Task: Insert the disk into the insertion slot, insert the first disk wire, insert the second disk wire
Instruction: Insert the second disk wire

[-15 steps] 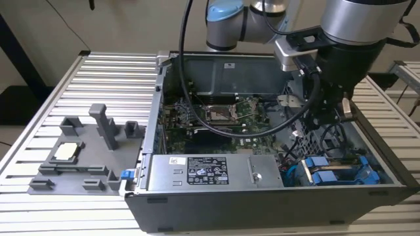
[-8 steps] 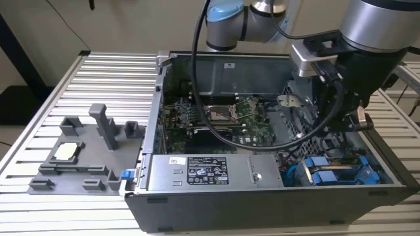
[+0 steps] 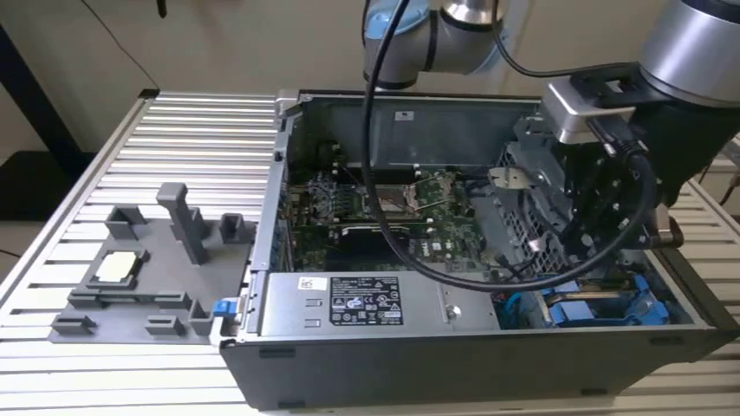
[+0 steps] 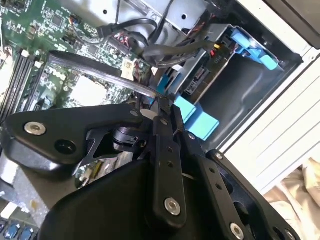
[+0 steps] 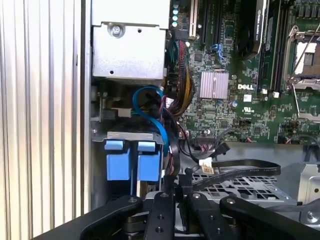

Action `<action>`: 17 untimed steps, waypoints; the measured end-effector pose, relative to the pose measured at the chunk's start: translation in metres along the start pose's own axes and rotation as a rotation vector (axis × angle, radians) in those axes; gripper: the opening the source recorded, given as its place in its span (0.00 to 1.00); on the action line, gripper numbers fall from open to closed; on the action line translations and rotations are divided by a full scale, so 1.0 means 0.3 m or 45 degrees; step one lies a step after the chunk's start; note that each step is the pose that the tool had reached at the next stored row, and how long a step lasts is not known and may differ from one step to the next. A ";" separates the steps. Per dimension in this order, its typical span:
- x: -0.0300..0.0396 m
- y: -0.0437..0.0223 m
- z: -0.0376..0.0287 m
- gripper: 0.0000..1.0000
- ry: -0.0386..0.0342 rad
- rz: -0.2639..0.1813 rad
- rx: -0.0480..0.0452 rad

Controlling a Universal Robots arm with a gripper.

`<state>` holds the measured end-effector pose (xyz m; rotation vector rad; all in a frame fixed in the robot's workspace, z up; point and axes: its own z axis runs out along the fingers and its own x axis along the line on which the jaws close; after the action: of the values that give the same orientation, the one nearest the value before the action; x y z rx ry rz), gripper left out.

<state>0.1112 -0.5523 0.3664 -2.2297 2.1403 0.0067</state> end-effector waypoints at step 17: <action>0.076 -0.085 0.006 0.16 -0.0305 0.004 -0.092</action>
<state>0.1376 -0.5740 0.3645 -2.2526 2.1650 0.1124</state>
